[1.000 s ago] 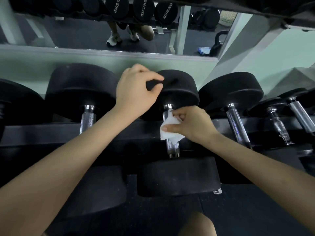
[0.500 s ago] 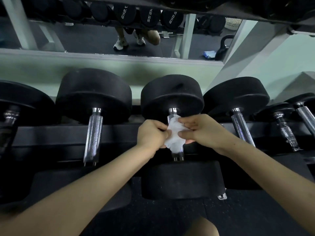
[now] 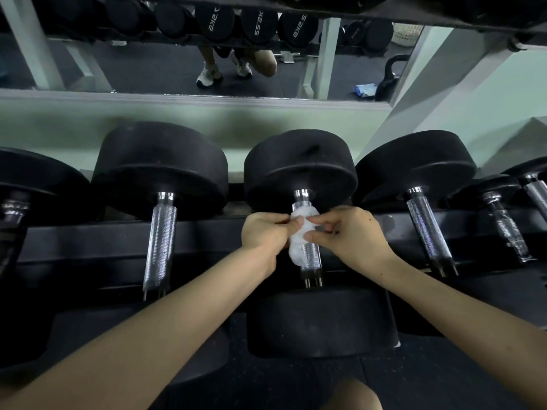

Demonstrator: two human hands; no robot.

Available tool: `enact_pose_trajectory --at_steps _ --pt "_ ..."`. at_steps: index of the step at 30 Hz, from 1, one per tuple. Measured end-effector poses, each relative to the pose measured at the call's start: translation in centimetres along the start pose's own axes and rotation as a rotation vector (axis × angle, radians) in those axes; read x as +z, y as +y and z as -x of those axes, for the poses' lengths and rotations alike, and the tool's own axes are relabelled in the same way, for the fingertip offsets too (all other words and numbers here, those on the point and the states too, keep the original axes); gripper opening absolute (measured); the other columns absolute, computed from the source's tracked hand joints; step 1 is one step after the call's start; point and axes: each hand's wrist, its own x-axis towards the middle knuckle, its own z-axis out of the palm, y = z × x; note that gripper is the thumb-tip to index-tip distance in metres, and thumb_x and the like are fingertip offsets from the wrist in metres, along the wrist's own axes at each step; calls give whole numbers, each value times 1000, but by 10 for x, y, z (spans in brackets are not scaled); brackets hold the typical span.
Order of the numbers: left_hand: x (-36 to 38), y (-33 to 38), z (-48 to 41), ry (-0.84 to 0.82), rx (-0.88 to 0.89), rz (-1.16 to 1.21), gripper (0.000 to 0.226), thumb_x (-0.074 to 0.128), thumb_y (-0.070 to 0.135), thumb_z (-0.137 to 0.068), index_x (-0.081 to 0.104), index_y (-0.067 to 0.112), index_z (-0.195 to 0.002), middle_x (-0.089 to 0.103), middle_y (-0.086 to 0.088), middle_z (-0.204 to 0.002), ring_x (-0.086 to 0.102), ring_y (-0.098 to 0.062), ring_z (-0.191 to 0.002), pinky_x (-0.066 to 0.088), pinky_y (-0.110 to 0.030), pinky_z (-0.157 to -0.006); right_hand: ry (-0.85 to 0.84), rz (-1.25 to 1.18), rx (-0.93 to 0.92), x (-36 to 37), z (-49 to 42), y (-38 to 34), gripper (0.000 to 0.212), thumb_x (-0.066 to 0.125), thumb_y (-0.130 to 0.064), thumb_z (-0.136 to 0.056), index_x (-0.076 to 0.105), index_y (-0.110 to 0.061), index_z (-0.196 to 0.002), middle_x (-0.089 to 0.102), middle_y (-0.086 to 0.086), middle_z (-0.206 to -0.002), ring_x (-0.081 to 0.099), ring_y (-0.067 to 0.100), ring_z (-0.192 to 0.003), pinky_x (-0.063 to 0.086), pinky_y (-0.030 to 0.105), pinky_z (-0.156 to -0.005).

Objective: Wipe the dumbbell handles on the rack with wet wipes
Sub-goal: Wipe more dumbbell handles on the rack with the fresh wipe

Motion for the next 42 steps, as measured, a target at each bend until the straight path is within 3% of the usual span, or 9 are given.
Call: enact_pose_trajectory --at_steps 4,7,10,20,23,27,32,38,42 --pt "7 -6 -4 49 173 -88 35 75 5 -75 66 -1 -109 70 -10 -105 66 -13 -89 53 -14 -76 55 -210 -2 4 -4 4 22 81 -19 -71 76 -9 -90 74 0 -86 67 5 -76 53 19 -74" --pt "13 3 -11 163 97 52 39 78 4 -72 65 0 -109 69 -10 -103 66 -18 -90 53 -26 -86 138 -226 -14 9 -18 -5 18 81 -19 -71 75 -5 -82 73 4 -78 61 2 -64 48 11 -61" --pt "19 7 -20 232 -27 174 34 83 9 -67 69 3 -97 70 -13 -90 69 -25 -80 57 -30 -75 169 -179 6 7 -31 -8 25 83 -23 -68 74 -2 -78 74 7 -79 68 13 -73 55 31 -74" --pt "24 2 -18 144 -62 144 32 79 15 -73 69 3 -101 71 -14 -93 69 -26 -85 56 -34 -83 96 -7 109 5 -21 -6 30 71 -48 -75 74 -30 -99 73 -10 -99 65 11 -99 51 28 -78" --pt "28 17 -22 122 -134 144 22 77 16 -76 67 0 -89 69 -7 -68 66 -19 -60 58 -28 -68 60 35 58 3 -36 -8 27 72 -40 -76 76 -13 -81 71 7 -77 64 17 -74 43 27 -60" --pt "21 17 -18 74 -135 14 31 79 16 -73 68 3 -99 69 -13 -89 67 -26 -79 56 -35 -82 26 -13 19 3 -32 -6 45 70 -24 -78 48 -6 -43 37 1 -37 30 14 -43 25 20 -41" --pt "8 1 -8 -20 -130 -92 42 82 12 -68 67 -3 -104 71 -20 -89 71 -28 -77 58 -42 -76 -129 -12 10 7 -16 10 35 71 -26 -77 64 1 -57 39 -4 -33 36 5 -38 27 17 -41" --pt "19 23 -17 -52 -191 93 15 74 12 -79 65 0 -75 64 -4 -50 60 -12 -40 46 -18 -34 -57 -292 129 1 -37 1 45 82 -26 -70 65 16 -71 48 20 -57 40 20 -58 30 30 -60" --pt "19 14 -21 -78 -188 31 30 72 20 -80 66 11 -53 66 -3 -53 62 -14 -52 54 -26 -58 -85 -246 117 4 -28 2 46 79 -26 -73 62 15 -64 44 8 -46 37 16 -49 29 28 -56"
